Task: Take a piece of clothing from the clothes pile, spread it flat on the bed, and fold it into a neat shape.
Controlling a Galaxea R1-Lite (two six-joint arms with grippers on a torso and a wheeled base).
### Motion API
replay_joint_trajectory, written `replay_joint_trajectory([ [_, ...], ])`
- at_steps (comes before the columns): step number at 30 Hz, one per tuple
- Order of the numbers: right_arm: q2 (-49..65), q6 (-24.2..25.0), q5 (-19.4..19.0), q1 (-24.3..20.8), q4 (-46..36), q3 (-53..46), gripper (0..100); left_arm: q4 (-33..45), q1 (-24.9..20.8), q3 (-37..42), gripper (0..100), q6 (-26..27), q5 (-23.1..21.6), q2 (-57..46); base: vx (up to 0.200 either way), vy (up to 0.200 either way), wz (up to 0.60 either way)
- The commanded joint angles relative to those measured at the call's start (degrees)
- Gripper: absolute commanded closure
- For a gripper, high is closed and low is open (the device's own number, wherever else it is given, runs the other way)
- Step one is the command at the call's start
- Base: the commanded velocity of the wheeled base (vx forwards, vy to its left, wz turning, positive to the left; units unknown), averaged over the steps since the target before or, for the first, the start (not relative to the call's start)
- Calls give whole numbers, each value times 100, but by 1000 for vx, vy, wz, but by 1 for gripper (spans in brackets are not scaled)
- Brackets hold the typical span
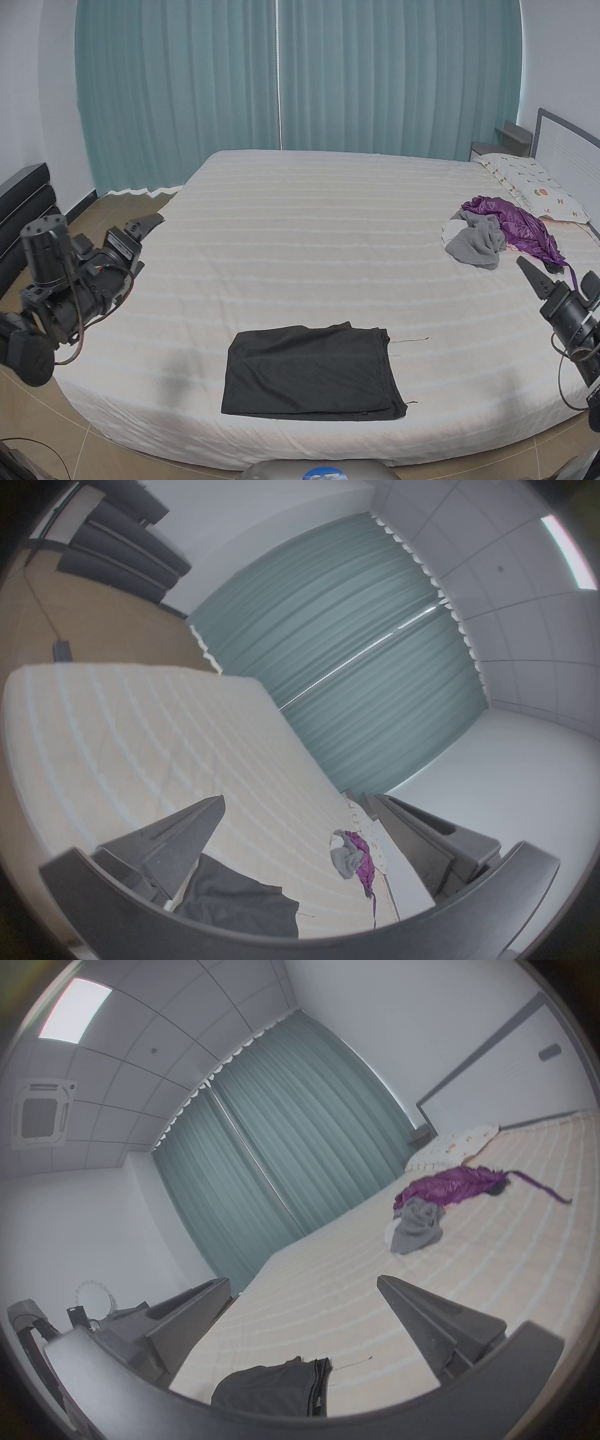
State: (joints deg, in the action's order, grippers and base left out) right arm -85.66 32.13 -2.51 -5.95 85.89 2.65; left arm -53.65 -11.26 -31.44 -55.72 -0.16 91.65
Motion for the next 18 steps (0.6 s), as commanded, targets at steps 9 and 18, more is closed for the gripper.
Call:
replay_joint_trajectory([
  [9,5912,-1359,-971,454,-5417,-106,0,707,63,1518,0,2408,833,-3988,0,0,0],
  [18,8004,-3020,-742,50,-8853,940,0,2922,151,1746,0,3841,1255,-6792,0,0,0],
])
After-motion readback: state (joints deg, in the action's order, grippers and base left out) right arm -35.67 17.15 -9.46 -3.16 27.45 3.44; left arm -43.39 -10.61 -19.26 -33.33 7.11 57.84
